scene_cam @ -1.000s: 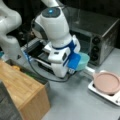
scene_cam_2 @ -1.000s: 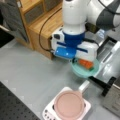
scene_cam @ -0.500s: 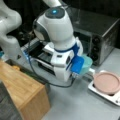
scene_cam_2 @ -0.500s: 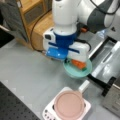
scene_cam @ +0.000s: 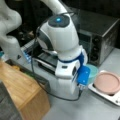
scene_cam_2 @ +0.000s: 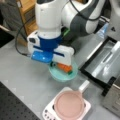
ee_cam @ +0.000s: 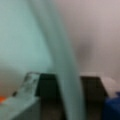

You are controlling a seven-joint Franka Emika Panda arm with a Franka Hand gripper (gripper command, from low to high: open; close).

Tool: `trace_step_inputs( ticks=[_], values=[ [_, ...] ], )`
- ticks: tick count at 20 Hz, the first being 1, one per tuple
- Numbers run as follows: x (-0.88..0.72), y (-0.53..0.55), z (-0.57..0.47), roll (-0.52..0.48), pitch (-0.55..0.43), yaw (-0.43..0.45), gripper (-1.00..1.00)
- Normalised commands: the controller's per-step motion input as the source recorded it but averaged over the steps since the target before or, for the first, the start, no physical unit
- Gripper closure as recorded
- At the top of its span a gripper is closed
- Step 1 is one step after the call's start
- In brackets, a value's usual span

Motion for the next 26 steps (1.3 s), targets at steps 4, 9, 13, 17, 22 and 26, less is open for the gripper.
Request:
trace_step_inputs(
  ticks=[4, 9, 13, 17, 22, 26],
  values=[
    [0.53, -0.29, 0.15, -0.085, 0.239, 0.208, 1.00],
    [0.47, -0.33, 0.11, -0.097, 0.252, 0.165, 1.00],
    [0.45, -0.31, 0.09, -0.093, 0.278, 0.072, 1.00],
    [0.47, -0.21, 0.02, -0.211, 0.312, -0.048, 1.00],
    [0.48, -0.07, 0.05, -0.212, 0.265, 0.000, 1.00],
    [0.35, 0.01, 0.17, -0.171, 0.249, 0.027, 1.00]
  ],
)
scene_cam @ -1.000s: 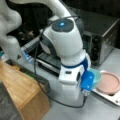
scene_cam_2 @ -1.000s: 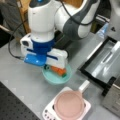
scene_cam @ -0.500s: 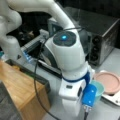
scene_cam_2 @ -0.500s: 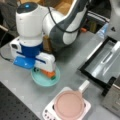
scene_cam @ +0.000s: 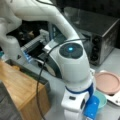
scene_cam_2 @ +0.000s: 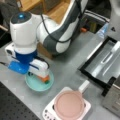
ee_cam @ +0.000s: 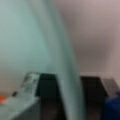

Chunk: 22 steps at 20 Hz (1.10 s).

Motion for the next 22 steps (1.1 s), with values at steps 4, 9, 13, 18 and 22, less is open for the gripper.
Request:
trace_step_inputs(
  ticks=[4, 9, 13, 18, 22],
  values=[
    [0.29, 0.02, 0.18, -0.162, 0.255, 0.026, 1.00],
    [0.28, 0.02, 0.17, -0.162, 0.258, 0.025, 1.00],
    [0.28, 0.02, 0.17, -0.162, 0.258, 0.025, 1.00],
    [0.28, 0.02, 0.17, -0.162, 0.258, 0.025, 1.00],
    [0.28, 0.02, 0.17, -0.162, 0.258, 0.025, 1.00]
  ],
)
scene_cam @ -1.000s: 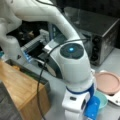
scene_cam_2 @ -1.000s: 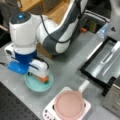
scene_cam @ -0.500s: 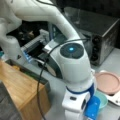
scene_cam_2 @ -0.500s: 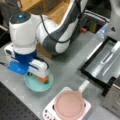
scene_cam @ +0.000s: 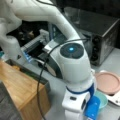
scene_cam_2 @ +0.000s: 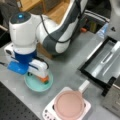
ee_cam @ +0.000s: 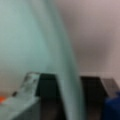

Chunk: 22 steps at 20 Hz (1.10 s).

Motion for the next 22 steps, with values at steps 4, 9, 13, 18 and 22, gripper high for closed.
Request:
trace_step_inputs(
  ticks=[4, 9, 13, 18, 22],
  values=[
    [0.28, 0.03, 0.16, -0.146, 0.231, -0.025, 1.00],
    [0.30, 0.06, 0.09, -0.071, 0.124, -0.225, 1.00],
    [0.28, 0.12, 0.01, -0.075, 0.128, -0.108, 1.00],
    [0.22, 0.11, 0.00, -0.099, 0.097, -0.057, 1.00],
    [0.13, 0.07, -0.01, -0.107, 0.069, -0.047, 1.00]
  ],
)
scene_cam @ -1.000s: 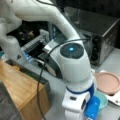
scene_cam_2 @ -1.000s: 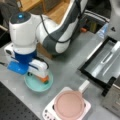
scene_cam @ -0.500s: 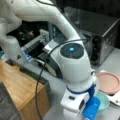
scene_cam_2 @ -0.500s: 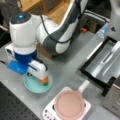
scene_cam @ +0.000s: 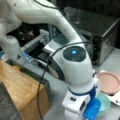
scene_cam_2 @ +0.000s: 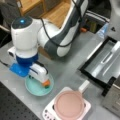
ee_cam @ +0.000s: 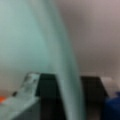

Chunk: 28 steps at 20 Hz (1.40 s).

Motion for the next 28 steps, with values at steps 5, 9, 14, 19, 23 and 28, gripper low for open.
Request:
trace_step_inputs(
  ticks=[5, 9, 14, 19, 23, 28],
  values=[
    [0.06, 0.03, -0.03, -0.132, 0.049, -0.030, 1.00],
    [0.01, 0.01, -0.03, -0.137, 0.038, -0.017, 1.00],
    [-0.05, 0.01, -0.05, -0.137, 0.047, -0.007, -1.00],
    [-0.08, 0.01, -0.10, -0.142, 0.012, -0.005, -1.00],
    [-0.10, 0.00, -0.07, -0.144, -0.004, 0.016, -1.00],
    [-0.09, 0.01, -0.03, -0.143, -0.012, 0.044, -1.00]
  ],
)
